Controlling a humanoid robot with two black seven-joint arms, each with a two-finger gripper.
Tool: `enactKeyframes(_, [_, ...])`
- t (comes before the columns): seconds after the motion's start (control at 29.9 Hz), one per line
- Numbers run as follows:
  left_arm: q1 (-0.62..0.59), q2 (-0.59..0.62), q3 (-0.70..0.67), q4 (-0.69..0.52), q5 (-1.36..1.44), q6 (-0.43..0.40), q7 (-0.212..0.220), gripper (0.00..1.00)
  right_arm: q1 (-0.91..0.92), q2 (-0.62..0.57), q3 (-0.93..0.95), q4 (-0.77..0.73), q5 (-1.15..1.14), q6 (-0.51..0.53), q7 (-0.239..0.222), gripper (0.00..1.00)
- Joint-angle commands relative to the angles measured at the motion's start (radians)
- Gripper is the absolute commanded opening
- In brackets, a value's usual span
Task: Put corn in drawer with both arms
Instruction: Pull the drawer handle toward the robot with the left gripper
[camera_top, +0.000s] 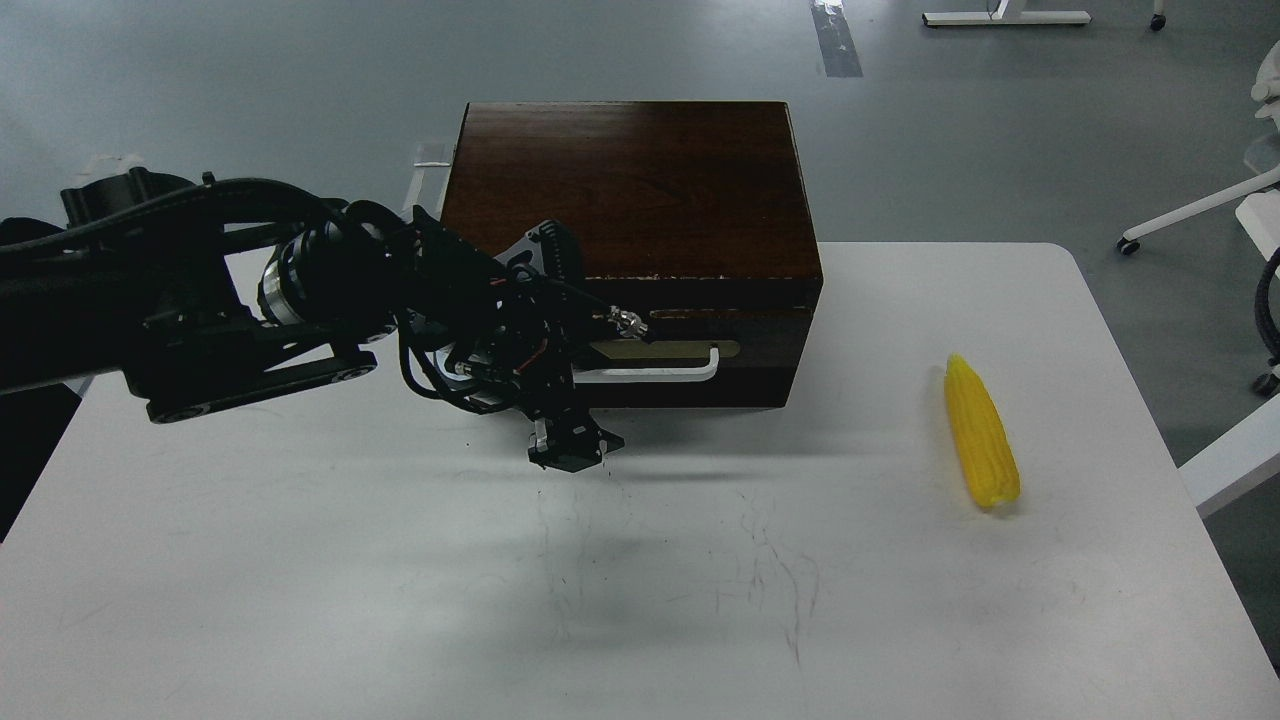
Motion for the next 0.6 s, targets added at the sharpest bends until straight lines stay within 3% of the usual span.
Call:
enactKeyframes(0.0, [-0.008, 0.003, -0.001, -0.004, 0.0, 0.0, 0.0, 0.8, 0.0, -0.001, 0.0, 0.0, 0.0, 0.0, 0.0, 1.0])
enactKeyframes(0.57, [-0.011, 0.006, 0.002, -0.049, -0.008, 0.0, 0.0, 0.8, 0.006, 0.0, 0.0, 0.0, 0.0, 0.0, 0.0, 1.0])
